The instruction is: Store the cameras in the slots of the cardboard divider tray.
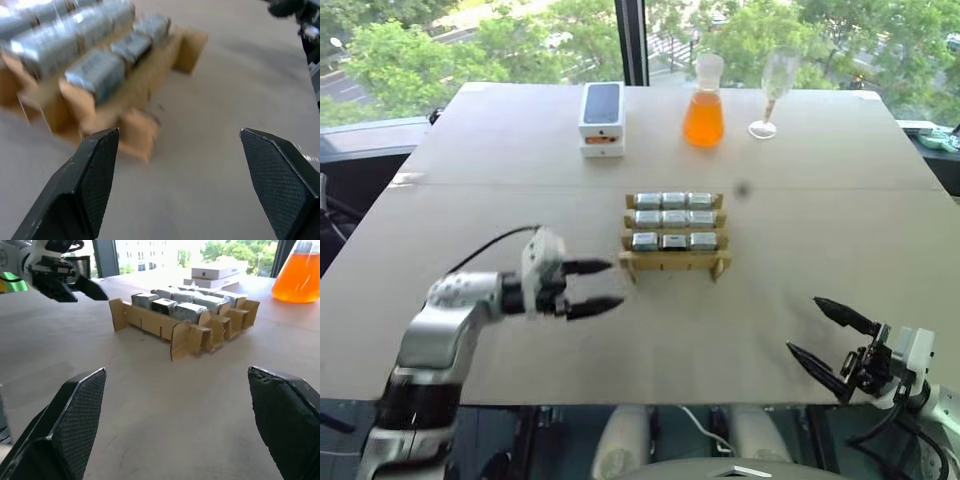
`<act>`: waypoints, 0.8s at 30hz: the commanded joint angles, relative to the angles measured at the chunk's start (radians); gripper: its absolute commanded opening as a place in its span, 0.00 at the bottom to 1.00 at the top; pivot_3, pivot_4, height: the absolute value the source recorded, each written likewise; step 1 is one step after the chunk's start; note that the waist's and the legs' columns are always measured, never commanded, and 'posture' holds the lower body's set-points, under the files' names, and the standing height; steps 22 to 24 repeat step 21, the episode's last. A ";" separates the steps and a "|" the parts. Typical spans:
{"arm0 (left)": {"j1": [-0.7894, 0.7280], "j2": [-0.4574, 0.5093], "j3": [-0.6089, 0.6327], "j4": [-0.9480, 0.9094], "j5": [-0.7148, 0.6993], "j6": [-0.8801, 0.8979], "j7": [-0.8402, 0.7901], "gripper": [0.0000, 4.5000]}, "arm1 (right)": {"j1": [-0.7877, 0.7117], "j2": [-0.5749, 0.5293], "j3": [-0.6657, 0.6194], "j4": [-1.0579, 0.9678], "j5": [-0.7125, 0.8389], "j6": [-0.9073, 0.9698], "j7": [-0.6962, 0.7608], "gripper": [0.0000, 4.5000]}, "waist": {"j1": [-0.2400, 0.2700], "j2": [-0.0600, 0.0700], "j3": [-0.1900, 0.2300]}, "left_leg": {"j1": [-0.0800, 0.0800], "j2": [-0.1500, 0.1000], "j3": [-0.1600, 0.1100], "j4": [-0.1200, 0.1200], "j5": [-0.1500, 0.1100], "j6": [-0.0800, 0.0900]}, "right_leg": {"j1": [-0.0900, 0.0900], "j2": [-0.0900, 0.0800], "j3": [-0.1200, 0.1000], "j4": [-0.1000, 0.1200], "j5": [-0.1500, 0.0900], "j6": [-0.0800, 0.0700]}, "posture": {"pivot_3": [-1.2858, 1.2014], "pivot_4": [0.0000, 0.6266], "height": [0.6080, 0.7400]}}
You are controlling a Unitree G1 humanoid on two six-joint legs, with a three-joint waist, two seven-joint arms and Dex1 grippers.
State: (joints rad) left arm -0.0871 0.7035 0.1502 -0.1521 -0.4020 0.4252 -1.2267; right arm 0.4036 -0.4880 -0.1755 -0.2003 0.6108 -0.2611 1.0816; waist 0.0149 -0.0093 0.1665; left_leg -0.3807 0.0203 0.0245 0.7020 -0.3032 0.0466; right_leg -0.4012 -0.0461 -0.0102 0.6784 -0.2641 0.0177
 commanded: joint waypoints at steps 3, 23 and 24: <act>0.216 -0.035 0.066 -0.095 0.073 -0.158 0.152 0.88 | -0.056 -0.059 -0.043 0.075 0.028 0.026 0.079 1.00 | 0.000 0.001 0.000 | 0.000 0.000 0.000 0.000 0.000 0.000 | 0.000 -0.002 0.000 -0.001 0.000 -0.001 | 0.52 0.24 1.00; 0.349 -0.084 0.082 -0.107 0.041 -0.285 0.279 0.88 | -0.179 -0.109 -0.068 0.258 -0.013 0.019 0.185 1.00 | -0.001 0.003 -0.002 | -0.001 0.000 0.001 -0.003 0.000 0.000 | 0.000 -0.004 -0.001 -0.004 0.000 -0.001 | 0.52 0.24 1.00; 0.349 -0.084 0.082 -0.107 0.041 -0.285 0.279 0.88 | -0.179 -0.109 -0.068 0.258 -0.013 0.019 0.185 1.00 | -0.001 0.003 -0.002 | -0.001 0.000 0.001 -0.003 0.000 0.000 | 0.000 -0.004 -0.001 -0.004 0.000 -0.001 | 0.52 0.24 1.00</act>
